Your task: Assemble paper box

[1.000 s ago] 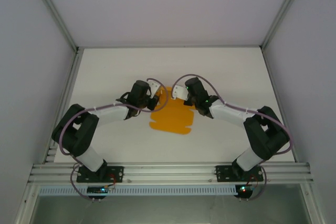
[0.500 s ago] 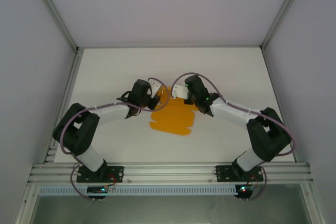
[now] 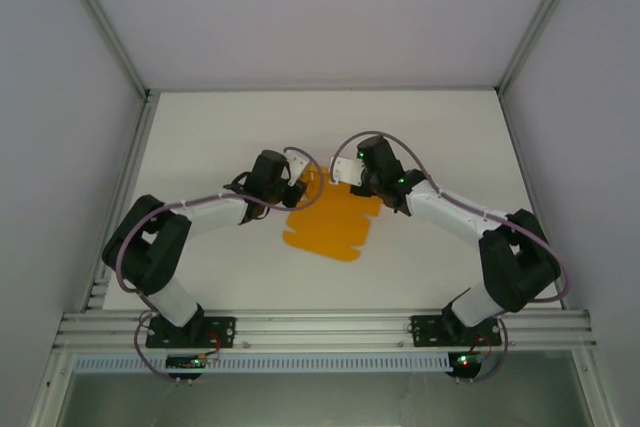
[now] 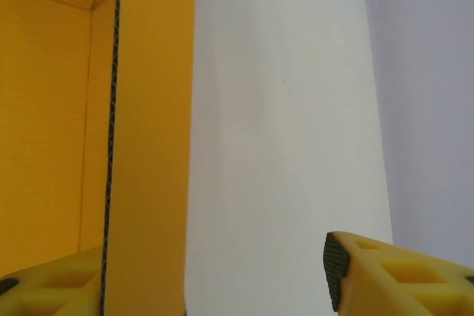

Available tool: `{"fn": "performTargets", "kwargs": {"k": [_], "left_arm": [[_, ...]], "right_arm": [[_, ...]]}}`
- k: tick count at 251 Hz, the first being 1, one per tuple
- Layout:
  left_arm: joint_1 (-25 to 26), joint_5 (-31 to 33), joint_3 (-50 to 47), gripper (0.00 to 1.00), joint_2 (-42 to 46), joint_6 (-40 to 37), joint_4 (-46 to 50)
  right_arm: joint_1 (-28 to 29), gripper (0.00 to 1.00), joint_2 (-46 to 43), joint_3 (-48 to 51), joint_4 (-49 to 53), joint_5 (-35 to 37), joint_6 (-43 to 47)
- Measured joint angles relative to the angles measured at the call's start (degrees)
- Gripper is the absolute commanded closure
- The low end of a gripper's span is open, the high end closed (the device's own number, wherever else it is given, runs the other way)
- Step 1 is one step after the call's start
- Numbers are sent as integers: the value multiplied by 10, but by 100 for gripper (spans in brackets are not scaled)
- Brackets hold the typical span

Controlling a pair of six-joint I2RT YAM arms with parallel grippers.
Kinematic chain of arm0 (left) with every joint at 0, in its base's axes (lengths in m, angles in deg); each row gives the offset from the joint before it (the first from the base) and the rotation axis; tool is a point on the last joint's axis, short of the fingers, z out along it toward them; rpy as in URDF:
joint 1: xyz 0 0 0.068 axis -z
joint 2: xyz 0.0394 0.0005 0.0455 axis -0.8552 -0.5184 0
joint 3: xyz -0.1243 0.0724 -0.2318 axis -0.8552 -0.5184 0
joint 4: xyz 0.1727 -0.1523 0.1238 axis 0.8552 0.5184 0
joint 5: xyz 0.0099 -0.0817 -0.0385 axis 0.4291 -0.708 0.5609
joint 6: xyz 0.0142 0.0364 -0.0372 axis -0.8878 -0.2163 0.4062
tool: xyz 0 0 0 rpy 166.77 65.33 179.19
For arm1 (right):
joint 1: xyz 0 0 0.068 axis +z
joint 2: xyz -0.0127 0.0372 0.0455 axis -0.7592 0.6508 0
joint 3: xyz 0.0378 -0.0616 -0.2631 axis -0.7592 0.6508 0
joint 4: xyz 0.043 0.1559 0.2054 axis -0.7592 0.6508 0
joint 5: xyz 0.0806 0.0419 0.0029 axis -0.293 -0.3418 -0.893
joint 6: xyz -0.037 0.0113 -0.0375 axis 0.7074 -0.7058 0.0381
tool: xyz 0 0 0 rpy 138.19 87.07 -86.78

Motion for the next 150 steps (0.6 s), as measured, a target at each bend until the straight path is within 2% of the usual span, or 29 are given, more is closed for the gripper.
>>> {"fn": "performTargets", "kwargs": {"k": [59, 85, 105, 125, 140, 150], "left_arm": [[0, -7, 10, 100, -4, 0, 11], [0, -9, 11, 100, -4, 0, 13], [0, -9, 11, 100, -4, 0, 14], [0, -11, 11, 100, -4, 0, 14], [0, -12, 11, 100, -4, 0, 14], [0, -13, 12, 100, -4, 0, 16]], "right_arm": [[-14, 40, -22, -17, 55, -43, -6], [-14, 54, -23, -24, 81, -49, -6], [-14, 56, -23, -26, 90, -49, -9], [-14, 65, -21, -26, 92, -38, -8], [-13, 83, -17, -26, 89, -26, -11], [-12, 89, -12, -26, 85, -17, -7]]}}
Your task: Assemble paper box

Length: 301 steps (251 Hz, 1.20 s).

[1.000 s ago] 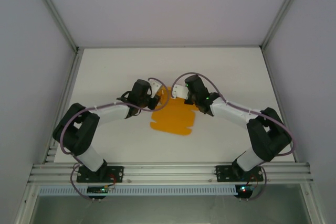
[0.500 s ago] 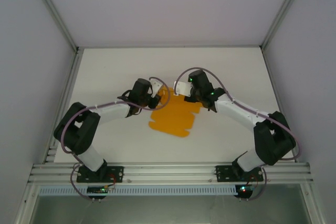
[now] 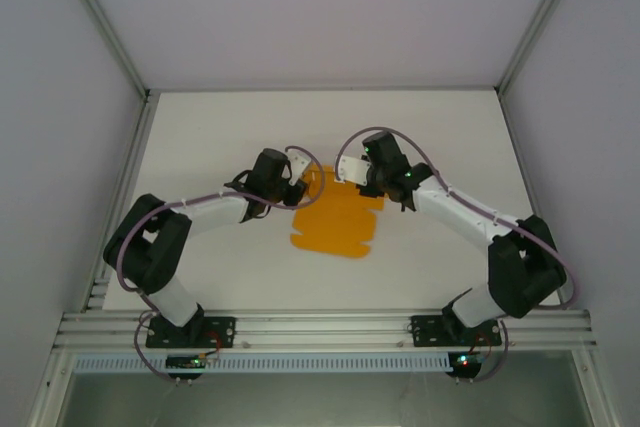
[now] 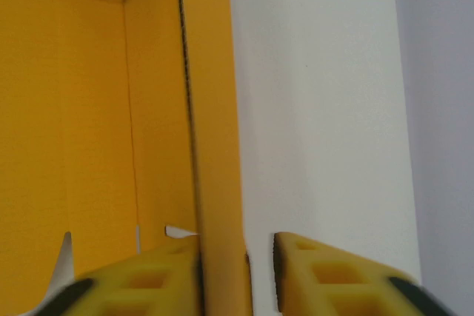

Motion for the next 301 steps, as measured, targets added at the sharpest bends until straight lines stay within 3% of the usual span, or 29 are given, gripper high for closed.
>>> {"fn": "performTargets", "kwargs": {"k": [40, 94, 138, 157, 184, 210, 223, 258, 301], "left_arm": [[0, 0, 2, 100, 0, 0, 1], [-2, 9, 6, 100, 0, 0, 5], [-8, 13, 8, 80, 0, 3, 14], [-9, 6, 8, 76, 0, 8, 25], [-11, -8, 7, 59, 3, 14, 37], [-16, -22, -5, 28, 24, 24, 43], [-20, -30, -17, 0, 46, 33, 46], [-51, -45, -67, 0, 139, 67, 44], [-149, -1, -107, 0, 208, 164, 32]], "right_arm": [[13, 99, 17, 15, -49, 52, 16], [49, 100, 31, 90, -198, 150, 66], [101, 100, 45, 172, -361, 246, 122], [116, 100, 61, 195, -429, 279, 142], [130, 100, 90, 219, -523, 316, 181], [133, 100, 103, 225, -561, 330, 196], [133, 100, 103, 225, -562, 330, 196], [133, 100, 87, 225, -541, 323, 185], [133, 100, 81, 225, -525, 318, 179]]}}
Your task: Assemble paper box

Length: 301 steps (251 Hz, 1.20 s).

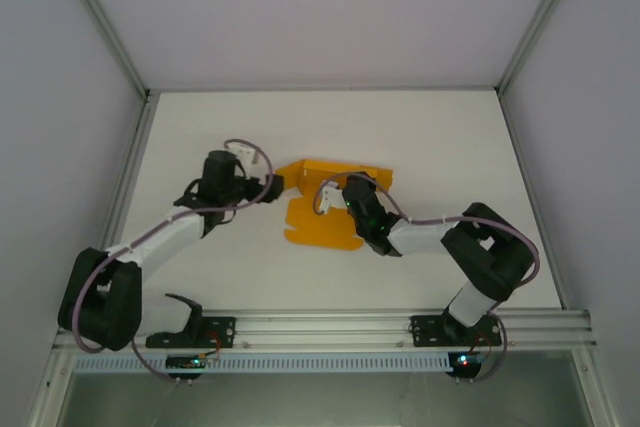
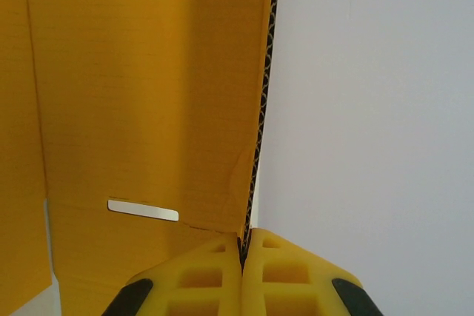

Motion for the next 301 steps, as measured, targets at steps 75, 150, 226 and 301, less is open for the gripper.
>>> {"fn": "performTargets", "kwargs": {"k": [75, 150, 226, 301], "left_arm": [[-80, -41, 30, 4, -130, 59, -19], [-23, -169, 36, 24, -178, 3, -108], [-9, -259, 33, 38, -218, -34, -171], [22, -282, 78, 41, -293, -50, -207]], "right_arm": [[0, 100, 0, -3, 8, -2, -14], [0, 100, -4, -12, 35, -3, -38], [0, 100, -10, -19, 61, -6, -56], [5, 100, -17, -28, 92, -21, -65]]}}
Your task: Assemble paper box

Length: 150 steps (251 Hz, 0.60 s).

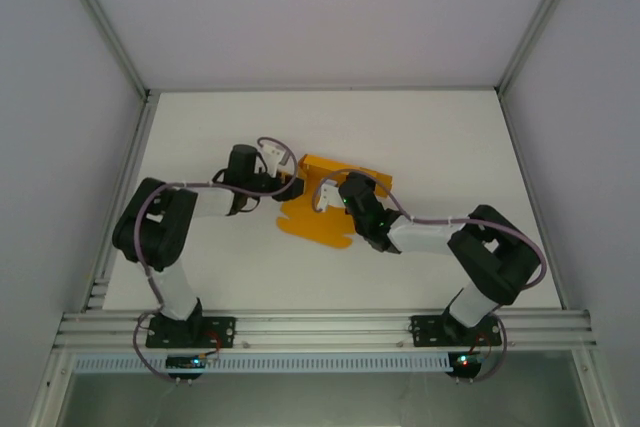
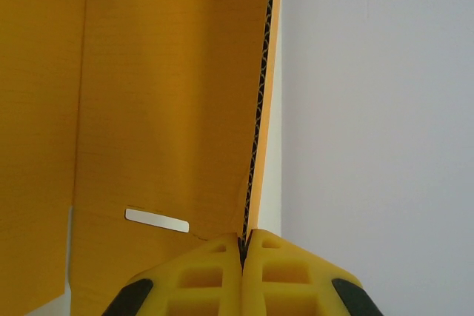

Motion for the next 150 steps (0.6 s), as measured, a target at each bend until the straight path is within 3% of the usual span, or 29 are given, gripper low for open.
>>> {"fn": "performTargets", "kwargs": {"k": [26, 54, 99, 150], "left_arm": [[8, 11, 9, 42, -10, -2, -12], [15, 32, 9, 50, -16, -11, -30], [29, 62, 16, 54, -46, -18, -74], [42, 85, 54, 71, -87, -17, -101]], "right_arm": [[0, 100, -3, -6, 20, -12, -5], [-1, 100, -4, -18, 48, -24, -14], [-8, 100, -2, -37, 85, -35, -28], [-25, 100, -1, -54, 125, -55, -46]]}}
